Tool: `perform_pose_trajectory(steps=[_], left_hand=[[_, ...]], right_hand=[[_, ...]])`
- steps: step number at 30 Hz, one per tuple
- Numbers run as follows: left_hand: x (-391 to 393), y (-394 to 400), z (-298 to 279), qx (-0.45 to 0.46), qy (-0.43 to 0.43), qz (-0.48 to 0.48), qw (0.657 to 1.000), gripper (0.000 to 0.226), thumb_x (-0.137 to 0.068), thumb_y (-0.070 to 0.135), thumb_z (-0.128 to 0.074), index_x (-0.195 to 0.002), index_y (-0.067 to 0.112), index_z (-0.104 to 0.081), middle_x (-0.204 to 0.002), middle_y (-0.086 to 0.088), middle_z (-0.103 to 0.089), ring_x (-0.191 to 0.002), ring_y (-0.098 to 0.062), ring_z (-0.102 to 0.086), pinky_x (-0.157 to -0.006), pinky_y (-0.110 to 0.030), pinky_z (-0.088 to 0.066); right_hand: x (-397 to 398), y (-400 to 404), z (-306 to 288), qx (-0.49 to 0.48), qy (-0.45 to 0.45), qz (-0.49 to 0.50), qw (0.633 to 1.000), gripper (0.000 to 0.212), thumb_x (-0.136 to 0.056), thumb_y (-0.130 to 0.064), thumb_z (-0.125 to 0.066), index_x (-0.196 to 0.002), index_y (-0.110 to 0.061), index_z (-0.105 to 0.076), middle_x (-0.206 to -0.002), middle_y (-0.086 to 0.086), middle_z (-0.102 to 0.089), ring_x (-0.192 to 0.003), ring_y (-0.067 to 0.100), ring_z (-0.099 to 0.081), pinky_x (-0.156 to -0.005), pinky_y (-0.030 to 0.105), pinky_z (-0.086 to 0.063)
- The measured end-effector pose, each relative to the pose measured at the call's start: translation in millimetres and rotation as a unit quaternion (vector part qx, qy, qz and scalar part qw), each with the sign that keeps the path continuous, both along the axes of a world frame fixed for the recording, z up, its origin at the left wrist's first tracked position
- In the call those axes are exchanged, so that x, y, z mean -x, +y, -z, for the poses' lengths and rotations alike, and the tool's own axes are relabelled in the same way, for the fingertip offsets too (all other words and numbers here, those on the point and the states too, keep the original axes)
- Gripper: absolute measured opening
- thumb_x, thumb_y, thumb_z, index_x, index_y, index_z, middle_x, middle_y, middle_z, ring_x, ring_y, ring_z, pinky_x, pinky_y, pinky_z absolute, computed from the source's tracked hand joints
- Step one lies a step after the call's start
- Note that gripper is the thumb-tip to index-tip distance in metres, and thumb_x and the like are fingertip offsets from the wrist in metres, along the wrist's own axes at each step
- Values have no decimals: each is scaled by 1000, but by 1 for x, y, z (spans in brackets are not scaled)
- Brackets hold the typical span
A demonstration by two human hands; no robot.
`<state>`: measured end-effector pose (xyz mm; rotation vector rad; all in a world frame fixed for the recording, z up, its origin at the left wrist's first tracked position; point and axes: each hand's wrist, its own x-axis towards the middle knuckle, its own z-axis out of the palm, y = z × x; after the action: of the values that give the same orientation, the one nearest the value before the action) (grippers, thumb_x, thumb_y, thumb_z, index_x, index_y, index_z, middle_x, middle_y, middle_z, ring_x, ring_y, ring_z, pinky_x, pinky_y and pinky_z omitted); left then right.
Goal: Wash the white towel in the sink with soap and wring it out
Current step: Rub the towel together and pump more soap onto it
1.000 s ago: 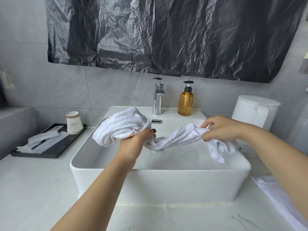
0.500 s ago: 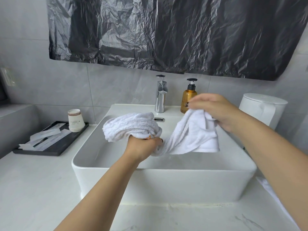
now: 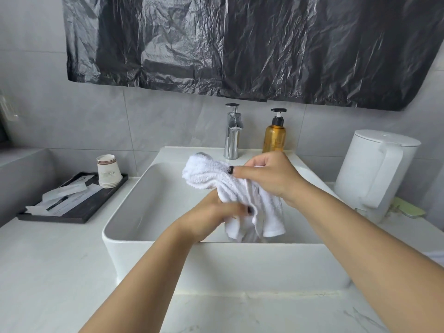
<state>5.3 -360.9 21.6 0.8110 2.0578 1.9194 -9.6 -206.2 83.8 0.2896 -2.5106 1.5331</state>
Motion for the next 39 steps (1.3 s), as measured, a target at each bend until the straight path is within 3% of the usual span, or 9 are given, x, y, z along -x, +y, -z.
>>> perform_pose_trajectory(steps=[6,10,13,17,21,26,31,34,39], left_hand=[[6,-4,1,-206,-124,-191,952,51,-100,44,-49,-125,4,-65,-117,-22,-70,-110,-32,-68,-85,-37,-54],[5,0,1,-306,-164,-265,900,68,-82,52,-65,-129,4,-60,-118,-20,-71,-108,-31,-69,-90,-43,-52],[5,9,2,-312,-196,-293,883,54,-86,48,-68,-125,11,-63,-115,-14,-73,-104,-28,-71,-90,-42,-55],[6,25,4,-281,-233,-280,888,44,-90,43,-66,-118,9,-67,-106,-13,-76,-98,-29,-73,-94,-47,-56],[2,26,0,-280,-272,-212,896,38,-100,43,-52,-99,10,-70,-83,-9,-77,-69,-23,-74,-55,-27,-56],[0,28,-6,-282,-287,-185,897,9,-96,23,-44,-91,15,-45,-69,-4,-51,-61,-18,-59,-52,-23,-48],[5,22,-3,-331,-282,-166,885,17,-100,31,-43,-99,16,-51,-78,-3,-55,-74,-18,-61,-62,-26,-50],[4,19,-1,-317,-284,-156,891,32,-102,40,-45,-95,19,-68,-74,-8,-69,-61,-26,-69,-54,-29,-56],[-2,17,-7,-330,-291,-142,887,29,-104,40,-42,-118,18,-56,-69,-15,-66,-55,-28,-66,-53,-32,-57]], right_hand=[[-3,-2,7,140,-55,-3,989,12,-77,-22,-81,-72,-15,-72,-68,0,-61,-65,9,-53,-60,21,-40],[2,10,14,400,-140,-25,905,10,-79,-11,-74,-80,-14,-65,-69,2,-62,-68,18,-59,-66,30,-44],[2,13,21,474,-117,-43,872,52,-59,-8,-78,-108,-6,-61,-84,6,-68,-77,18,-67,-73,31,-56],[-8,2,27,401,-73,-67,911,62,-59,2,-79,-118,-9,-62,-105,11,-72,-87,20,-72,-72,30,-58],[-17,-10,31,278,44,-110,953,38,-75,4,-78,-107,-15,-68,-96,4,-75,-87,15,-70,-77,28,-57],[-7,-26,51,-69,264,-50,961,24,-85,-31,-65,-106,-23,-73,-96,-9,-55,-100,10,-50,-90,21,-41],[1,-34,41,-81,228,-26,970,11,-92,-36,-58,-90,-26,-53,-92,-11,-44,-85,10,-52,-80,32,-46],[11,-38,30,-86,169,2,982,28,-92,-35,-57,-76,-23,-38,-80,-9,-47,-77,18,-49,-71,36,-42],[28,-42,13,-47,32,28,998,21,-93,-35,-56,-92,-14,-49,-85,-4,-51,-81,16,-49,-59,24,-34]])
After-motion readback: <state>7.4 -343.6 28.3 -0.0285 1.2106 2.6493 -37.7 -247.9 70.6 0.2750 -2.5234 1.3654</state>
